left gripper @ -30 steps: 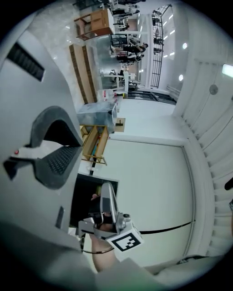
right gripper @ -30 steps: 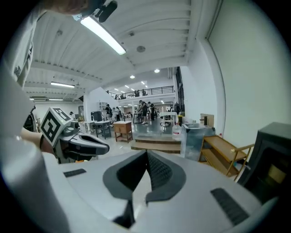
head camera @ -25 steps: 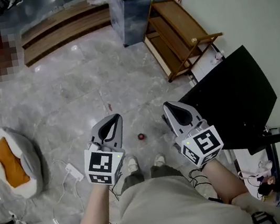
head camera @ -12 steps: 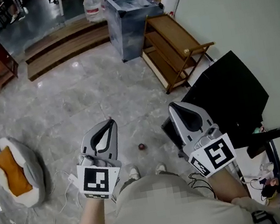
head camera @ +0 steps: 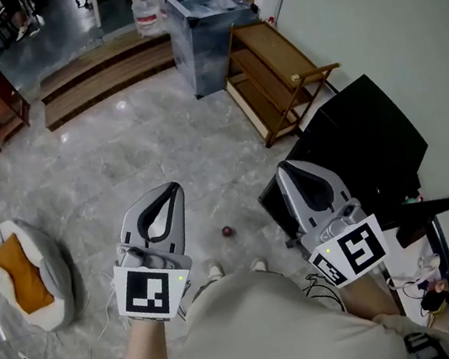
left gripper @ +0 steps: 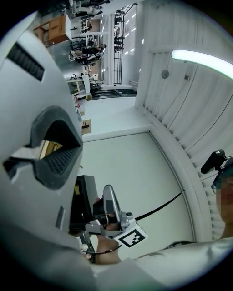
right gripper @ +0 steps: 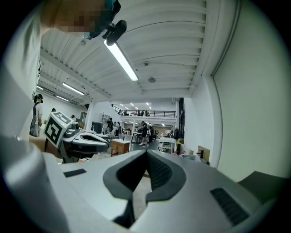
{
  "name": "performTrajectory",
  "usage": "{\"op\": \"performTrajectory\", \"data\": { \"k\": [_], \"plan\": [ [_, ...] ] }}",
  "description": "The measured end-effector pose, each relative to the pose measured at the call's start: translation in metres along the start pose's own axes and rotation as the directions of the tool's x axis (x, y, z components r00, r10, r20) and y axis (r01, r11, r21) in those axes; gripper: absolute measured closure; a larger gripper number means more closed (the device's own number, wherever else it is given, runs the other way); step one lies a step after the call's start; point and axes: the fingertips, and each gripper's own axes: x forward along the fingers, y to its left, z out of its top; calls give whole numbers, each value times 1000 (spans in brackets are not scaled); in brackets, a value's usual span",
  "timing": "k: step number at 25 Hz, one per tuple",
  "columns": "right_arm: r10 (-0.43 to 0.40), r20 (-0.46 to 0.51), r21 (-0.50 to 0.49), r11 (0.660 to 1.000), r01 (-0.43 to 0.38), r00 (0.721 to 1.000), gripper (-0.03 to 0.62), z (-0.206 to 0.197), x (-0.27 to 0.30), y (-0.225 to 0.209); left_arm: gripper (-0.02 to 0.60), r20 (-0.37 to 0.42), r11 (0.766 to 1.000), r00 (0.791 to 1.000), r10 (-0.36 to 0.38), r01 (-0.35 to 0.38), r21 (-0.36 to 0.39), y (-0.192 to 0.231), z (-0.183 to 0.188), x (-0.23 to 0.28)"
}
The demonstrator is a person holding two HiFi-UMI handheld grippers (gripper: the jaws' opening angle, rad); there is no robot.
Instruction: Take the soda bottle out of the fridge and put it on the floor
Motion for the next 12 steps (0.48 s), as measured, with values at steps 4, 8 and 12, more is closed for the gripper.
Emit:
{"op": "performTrajectory", "data": {
  "k": [4, 8, 12],
  "plan": [
    [-8, -13, 13, 1000, 8, 1000, 599, -6, 0, -2, 575, -19, 1000, 1000, 5, -5, -14, -1, -4, -2],
    [-1, -12, 19, 1000, 2, 1000, 599, -9, 5, -5, 575, -25, 1000, 1000, 11, -11, -21, 1, -7, 0],
    [-1, -14, 16, 1000, 2, 1000, 599, -13, 2, -14, 575, -28, 1000, 999, 16, -17, -15, -4, -8, 6]
  ]
}}
